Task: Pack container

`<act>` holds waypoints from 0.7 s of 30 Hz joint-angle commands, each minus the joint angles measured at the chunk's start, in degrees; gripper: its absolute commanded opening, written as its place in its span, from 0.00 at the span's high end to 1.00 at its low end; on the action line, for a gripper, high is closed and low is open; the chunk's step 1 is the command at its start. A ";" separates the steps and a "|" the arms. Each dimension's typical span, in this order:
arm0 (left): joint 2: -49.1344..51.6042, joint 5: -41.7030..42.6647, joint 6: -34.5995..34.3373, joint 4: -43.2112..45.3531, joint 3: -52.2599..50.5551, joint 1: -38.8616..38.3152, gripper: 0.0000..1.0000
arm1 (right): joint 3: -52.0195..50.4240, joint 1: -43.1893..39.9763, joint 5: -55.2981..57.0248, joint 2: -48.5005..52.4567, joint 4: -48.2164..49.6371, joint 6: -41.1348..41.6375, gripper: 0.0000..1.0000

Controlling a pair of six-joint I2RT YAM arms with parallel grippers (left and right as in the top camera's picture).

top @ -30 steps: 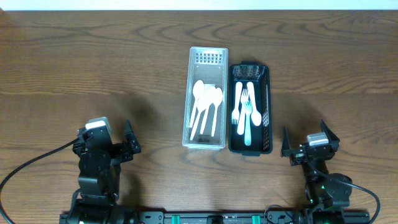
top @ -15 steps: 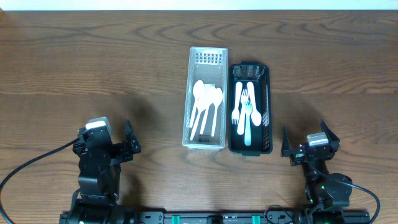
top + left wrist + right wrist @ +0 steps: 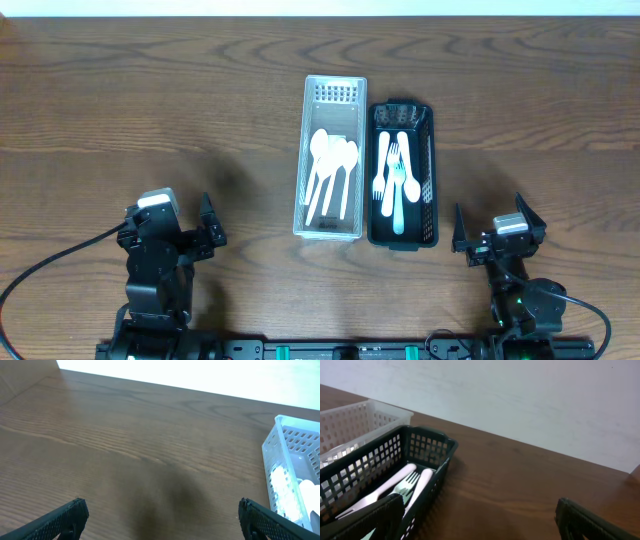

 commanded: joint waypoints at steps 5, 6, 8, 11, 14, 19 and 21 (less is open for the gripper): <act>-1.03 -1.07 1.20 -2.27 -0.24 0.09 0.02 | -0.07 0.48 -0.44 -0.15 -0.26 -0.72 0.01; -1.75 -0.87 1.20 -2.69 -0.24 0.44 0.02 | -0.07 0.48 -0.44 -0.15 -0.26 -0.72 0.01; -3.61 -0.46 1.40 -2.32 -0.68 1.20 0.02 | -0.07 0.48 -0.44 -0.15 -0.26 -0.74 0.01; -6.62 0.33 4.17 1.42 -2.64 1.90 0.02 | -0.07 0.48 -0.44 -0.15 -0.26 -0.72 0.01; -10.08 4.11 10.47 9.51 -6.32 2.54 0.02 | -0.07 0.48 -0.44 -0.15 -0.26 -0.74 0.01; -14.58 6.58 11.76 25.16 -14.97 3.39 0.02 | -0.07 0.48 -0.44 -0.15 -0.26 -0.74 0.01; -16.11 7.78 12.15 30.21 -18.56 3.43 0.02 | -0.07 0.48 -0.44 -0.15 -0.26 -0.74 0.01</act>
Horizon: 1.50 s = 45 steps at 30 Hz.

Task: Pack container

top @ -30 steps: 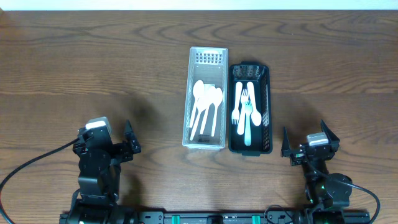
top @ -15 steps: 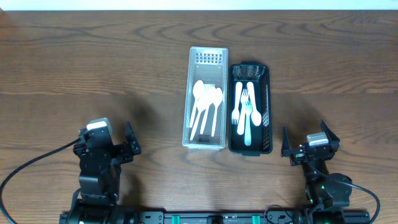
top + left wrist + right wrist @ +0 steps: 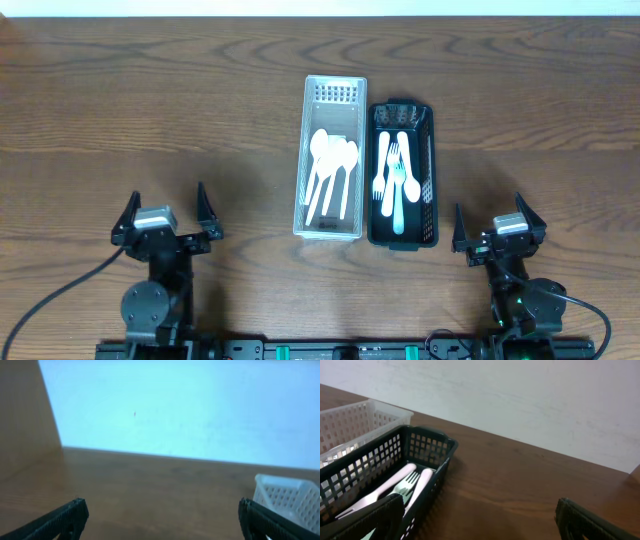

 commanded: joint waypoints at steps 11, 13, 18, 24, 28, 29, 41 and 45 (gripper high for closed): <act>-7.52 6.84 4.81 0.81 -11.82 0.66 0.02 | -0.07 0.48 -0.44 -0.17 -0.24 -0.61 0.01; -7.52 8.79 4.76 -3.63 -11.82 0.66 0.02 | -0.07 0.48 -0.44 -0.17 -0.24 -0.63 0.01; -7.52 10.86 4.17 -6.21 -11.82 0.66 0.02 | -0.07 0.48 -0.44 -0.17 -0.24 -0.61 0.01; -7.50 10.86 3.28 -6.21 -11.82 0.63 0.02 | -0.07 0.48 -0.44 -0.17 -0.24 -0.61 0.01; -7.32 10.86 3.28 -6.21 -11.82 0.63 0.02 | -0.07 0.48 -0.44 -0.17 -0.24 -0.63 0.01; -7.32 10.86 3.28 -6.21 -11.82 0.63 0.02 | -0.07 0.48 -0.44 -0.17 -0.24 -0.63 0.01; -7.32 10.86 3.28 -6.21 -11.82 0.63 0.02 | -0.07 0.48 -0.44 -0.17 -0.24 -0.61 0.01; -7.32 10.86 3.28 -6.21 -11.82 0.63 0.02 | -0.07 0.48 -0.44 -0.17 -0.24 -0.63 0.01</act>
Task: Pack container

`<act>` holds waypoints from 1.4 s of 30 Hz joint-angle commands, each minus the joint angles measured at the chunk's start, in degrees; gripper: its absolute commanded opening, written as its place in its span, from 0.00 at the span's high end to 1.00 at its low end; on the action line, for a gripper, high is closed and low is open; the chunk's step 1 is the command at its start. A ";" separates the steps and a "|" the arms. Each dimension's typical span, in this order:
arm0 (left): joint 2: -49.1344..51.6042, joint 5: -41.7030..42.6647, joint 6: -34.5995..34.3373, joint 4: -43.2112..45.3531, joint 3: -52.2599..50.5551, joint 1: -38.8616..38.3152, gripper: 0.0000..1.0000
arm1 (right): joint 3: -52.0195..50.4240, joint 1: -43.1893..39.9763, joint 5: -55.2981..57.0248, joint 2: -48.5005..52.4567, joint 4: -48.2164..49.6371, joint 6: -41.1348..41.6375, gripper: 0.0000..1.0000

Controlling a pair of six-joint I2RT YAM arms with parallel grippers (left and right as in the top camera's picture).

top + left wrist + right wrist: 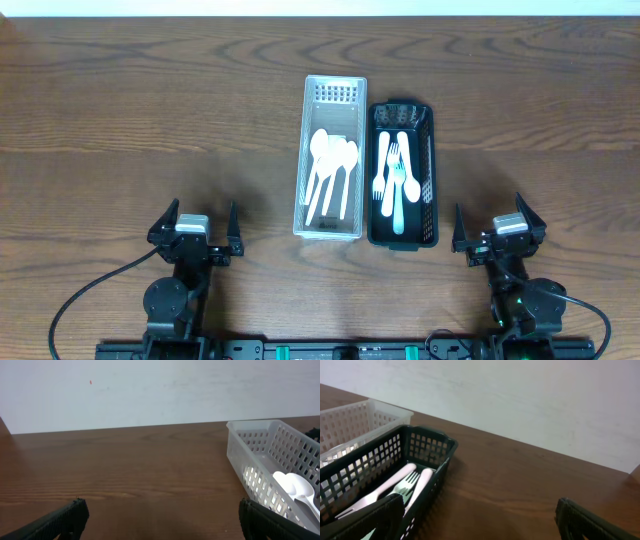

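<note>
A clear white basket (334, 92) at the table's middle holds three white spoons (330, 165); it also shows at the right of the left wrist view as the basket (260, 445). Touching its right side, a black basket (402, 110) holds white forks (394, 180), seen also as the black basket (427, 445). My left gripper (194, 232) rests low at the near edge, left of the baskets, open and empty. My right gripper (497, 232) sits low at the near right, open and empty.
The brown wooden table (150, 110) spreads round both baskets. A pale wall (150, 390) stands behind its far edge. Cables run from both arm bases along the near edge.
My left arm has shifted right along the near edge and now sits closer to the white basket, its camera looking level at the basket. The right arm and the cutlery have not moved.
At first my left arm was raised at the near left, looking down at the table, gripper open. Then it had folded low, facing the wall. Now it rests further right, nearer the baskets. My right arm stayed parked throughout, and the spoons and forks stayed in their baskets.
</note>
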 commanded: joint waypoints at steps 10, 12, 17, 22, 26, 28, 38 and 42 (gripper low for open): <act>-0.31 0.44 -0.50 -2.27 -0.83 0.28 0.02 | -0.07 0.46 2.80 -0.15 -0.39 -1.86 0.01; -0.31 0.44 -0.52 -2.27 -0.83 0.28 0.02 | -0.07 0.48 1.99 -0.15 -0.44 -0.11 0.01; -0.31 0.44 -0.52 -2.27 -0.83 0.28 0.02 | -0.07 0.48 1.90 -0.15 -0.24 10.14 0.01; -0.31 0.44 -0.50 -2.27 -0.83 0.28 0.02 | -0.07 0.42 2.10 -0.15 -0.48 12.26 0.01; -0.31 0.44 -0.52 -2.27 -0.83 0.28 0.02 | -0.07 0.42 2.14 -0.13 -0.48 12.28 0.01; -0.31 0.44 -0.52 -2.27 -0.83 0.28 0.02 | -0.07 0.44 2.14 -0.13 -0.48 12.28 0.01; -0.31 0.44 -0.50 -2.27 -0.83 0.28 0.02 | -0.07 0.44 2.14 -0.13 -0.48 12.28 0.01; -0.31 0.44 -0.52 -2.27 -0.83 0.28 0.02 | -0.07 0.44 2.14 -0.13 -0.48 12.28 0.01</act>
